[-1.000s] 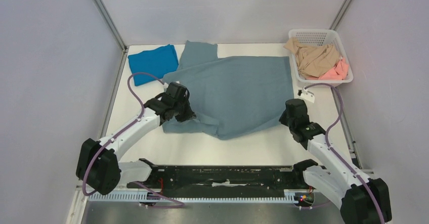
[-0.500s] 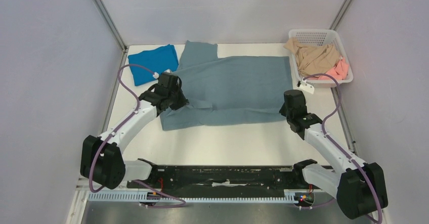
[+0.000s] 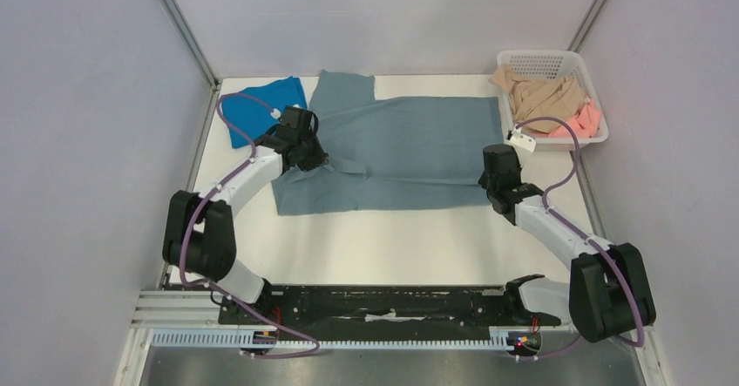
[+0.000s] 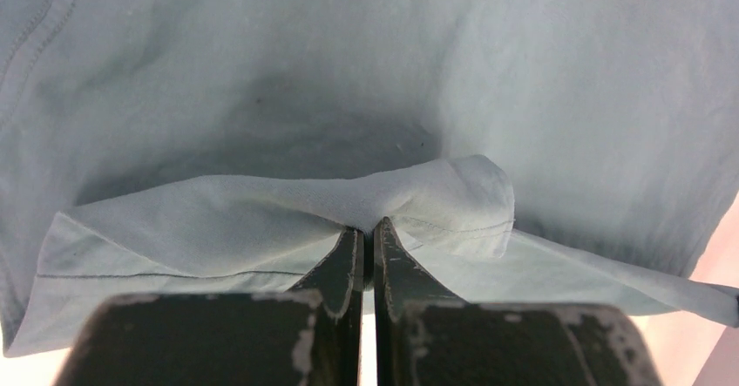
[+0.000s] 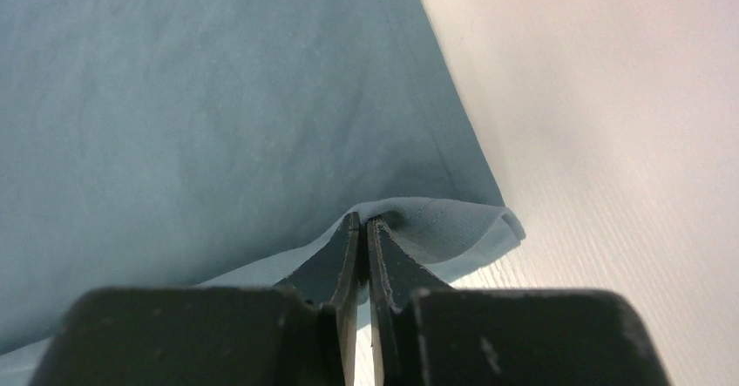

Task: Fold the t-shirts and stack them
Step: Fold the flattened tshirt in 1/3 of the way

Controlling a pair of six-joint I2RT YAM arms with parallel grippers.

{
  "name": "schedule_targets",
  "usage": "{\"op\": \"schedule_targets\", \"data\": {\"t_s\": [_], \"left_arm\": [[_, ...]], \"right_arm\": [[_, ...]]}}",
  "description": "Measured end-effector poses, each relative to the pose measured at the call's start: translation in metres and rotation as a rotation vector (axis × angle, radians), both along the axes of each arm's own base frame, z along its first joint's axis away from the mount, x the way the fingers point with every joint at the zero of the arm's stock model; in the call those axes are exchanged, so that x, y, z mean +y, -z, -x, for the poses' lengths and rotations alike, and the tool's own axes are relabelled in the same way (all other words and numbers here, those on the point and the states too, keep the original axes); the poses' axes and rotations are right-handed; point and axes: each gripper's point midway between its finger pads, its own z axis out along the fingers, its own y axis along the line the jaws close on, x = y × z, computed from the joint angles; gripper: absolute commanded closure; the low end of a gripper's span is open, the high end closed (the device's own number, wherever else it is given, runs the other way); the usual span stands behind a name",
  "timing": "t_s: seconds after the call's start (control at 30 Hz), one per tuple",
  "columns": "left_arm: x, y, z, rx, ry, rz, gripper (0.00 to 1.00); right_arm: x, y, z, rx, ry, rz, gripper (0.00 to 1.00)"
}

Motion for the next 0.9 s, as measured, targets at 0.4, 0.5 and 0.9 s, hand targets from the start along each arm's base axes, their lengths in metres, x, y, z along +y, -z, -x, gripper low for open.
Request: {"op": "schedule_targets", "data": {"t_s": [0.4, 0.5, 0.9], "left_arm": [[0.033, 0.028, -0.103, 0.048, -0.126, -0.029, 0.30], [0.037, 0.015, -0.108, 0.025, -0.130, -0.003, 0.29], [-0.029, 0.022, 0.030, 0.067, 0.136, 0.083, 0.23]], "right_arm": [[-0.003, 0.010, -0.050, -0.004, 0.025, 0.076, 0.02], [0.008, -0.007, -0.061, -0.048, -0.031, 0.049, 0.02], [0.114, 0.022, -0.005, -0.004, -0.554, -0.138, 0.02]]}}
